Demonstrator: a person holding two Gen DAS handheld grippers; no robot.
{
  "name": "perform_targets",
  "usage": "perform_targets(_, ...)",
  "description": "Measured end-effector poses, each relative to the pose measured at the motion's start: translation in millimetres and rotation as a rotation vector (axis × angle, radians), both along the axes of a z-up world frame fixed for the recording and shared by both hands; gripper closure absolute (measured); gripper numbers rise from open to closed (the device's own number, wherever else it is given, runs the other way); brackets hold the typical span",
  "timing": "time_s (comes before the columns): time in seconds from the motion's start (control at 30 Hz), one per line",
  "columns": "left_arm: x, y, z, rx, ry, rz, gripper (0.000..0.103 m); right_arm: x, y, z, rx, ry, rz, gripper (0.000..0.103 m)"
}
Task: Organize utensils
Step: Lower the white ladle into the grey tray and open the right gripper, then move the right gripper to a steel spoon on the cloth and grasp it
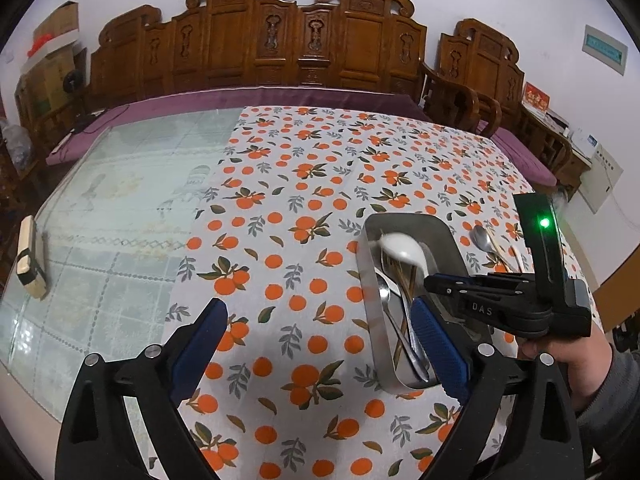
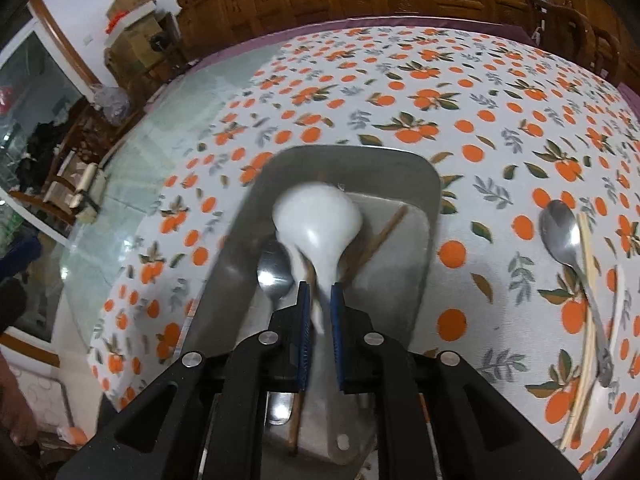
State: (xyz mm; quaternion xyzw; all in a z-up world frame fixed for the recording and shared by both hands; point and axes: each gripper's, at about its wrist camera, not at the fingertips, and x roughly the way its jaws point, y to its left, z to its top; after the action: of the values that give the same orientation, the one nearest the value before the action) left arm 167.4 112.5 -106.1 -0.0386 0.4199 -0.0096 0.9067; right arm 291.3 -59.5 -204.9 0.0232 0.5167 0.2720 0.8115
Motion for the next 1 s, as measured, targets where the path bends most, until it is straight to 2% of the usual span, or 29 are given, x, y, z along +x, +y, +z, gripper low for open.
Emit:
perform_targets(0.27, -0.3, -4.9, 0.0, 0.001, -0.005, -0.002, 0.014, -15.8, -7.4, 22.9, 0.036, -0.047, 0.055, 0.089)
perform_targets(0.4, -1.2, -15.1, 2.4, 0.003, -0.011, -0.009, 0.014, -29.5, -21.6, 39.9, 0.025, -0.101, 0.077, 0.089)
perform_targets(0.53, 0.5, -25.5, 3.8, 0.003, -0.014, -0.015, 0.014, -43.4, -40.2, 55.1, 0.014, -0.149, 0.091, 0.080)
perform_targets(0.73, 3.5, -39.4, 2.9, 0.001, -0.015, -0.022, 0.014, -58.4, -71.9, 74.5, 0.024, -0.192, 0.084, 0.078)
perform_targets(0.87, 6.7, -54.0, 0.6, 0.003, -0.011, -0.033, 0.014, -65.4, -92.5, 85.2, 0.029, -0.224, 0.061, 0.062)
perform_targets(1.0, 9.1, -68.9, -1.6, -0.002, -0.013, -0.049, 0.014, -69.8, -122.4, 85.3, -0.003, -0.239, 0.027, 0.060)
